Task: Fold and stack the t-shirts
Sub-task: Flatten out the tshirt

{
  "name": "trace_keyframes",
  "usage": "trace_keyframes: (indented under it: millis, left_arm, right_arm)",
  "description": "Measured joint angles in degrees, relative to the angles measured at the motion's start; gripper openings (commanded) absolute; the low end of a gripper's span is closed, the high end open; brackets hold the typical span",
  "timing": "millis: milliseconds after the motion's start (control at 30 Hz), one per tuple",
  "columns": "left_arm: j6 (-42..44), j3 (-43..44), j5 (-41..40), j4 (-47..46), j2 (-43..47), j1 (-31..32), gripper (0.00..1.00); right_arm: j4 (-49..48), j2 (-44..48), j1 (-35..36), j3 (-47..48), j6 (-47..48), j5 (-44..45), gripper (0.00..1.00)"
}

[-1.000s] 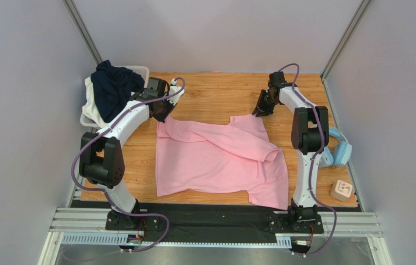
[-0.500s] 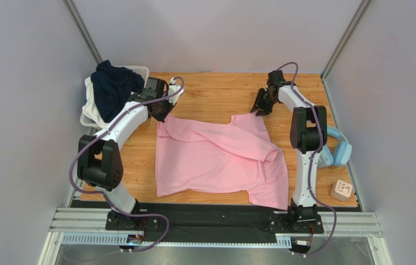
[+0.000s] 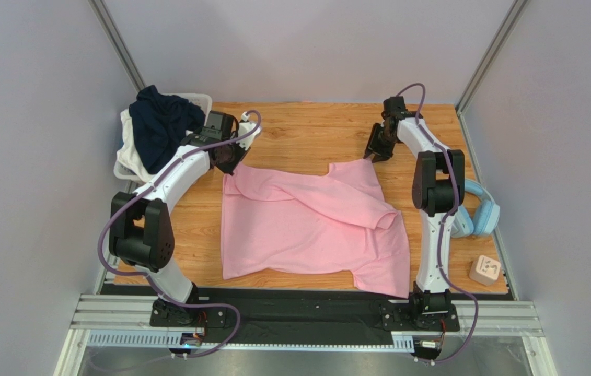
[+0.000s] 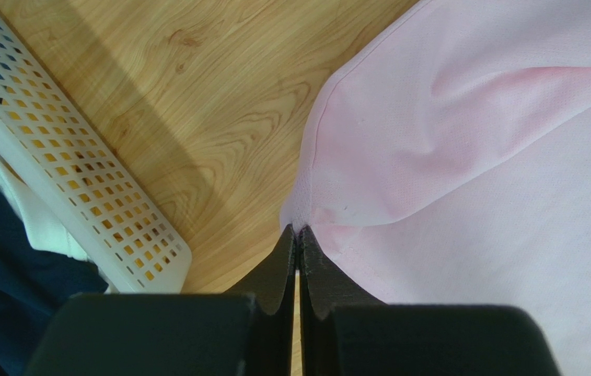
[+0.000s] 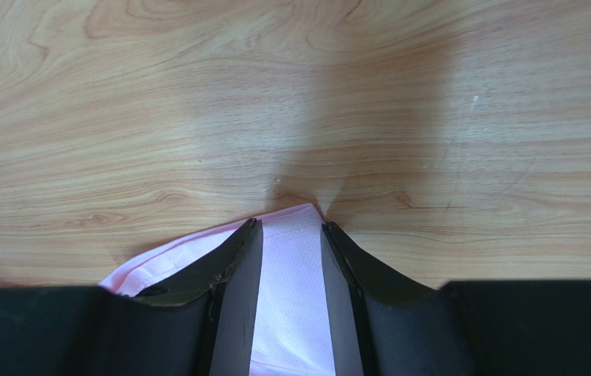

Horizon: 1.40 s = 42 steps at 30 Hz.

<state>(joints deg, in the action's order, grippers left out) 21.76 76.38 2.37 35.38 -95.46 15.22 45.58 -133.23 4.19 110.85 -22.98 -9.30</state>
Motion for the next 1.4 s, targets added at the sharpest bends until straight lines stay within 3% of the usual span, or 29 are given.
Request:
trace_keyframes:
  millis: [533,833,1233,1367,1400]
  left_arm:
    - [0.0,-0.2,0.7,0.0,0.0,0.0,0.00]
    - [0.0,-0.2,1.3,0.0,0.0,-0.1,0.00]
    - [0.0,-0.2,1.7,0.0,0.0,-0.2,0.00]
    - [0.0,-0.2,1.7,0.0,0.0,-0.2,0.00]
    - [0.0,-0.2,1.7,0.0,0.0,-0.2,0.00]
  right_arm:
    - [1.9,-2.5,0.2,4.7,4.1,4.9,0.40]
    - [2.1,-2.5,4.0,4.8,7.7,12.3,0.39]
    - [2.3,-2.6,6.9,4.8,9.0,14.5,0.38]
    - [2.4,-2.6,6.9,4.7,9.0,14.7,0.24]
    - [2.4,-2.6,6.9,4.7,8.9,14.8,0.12]
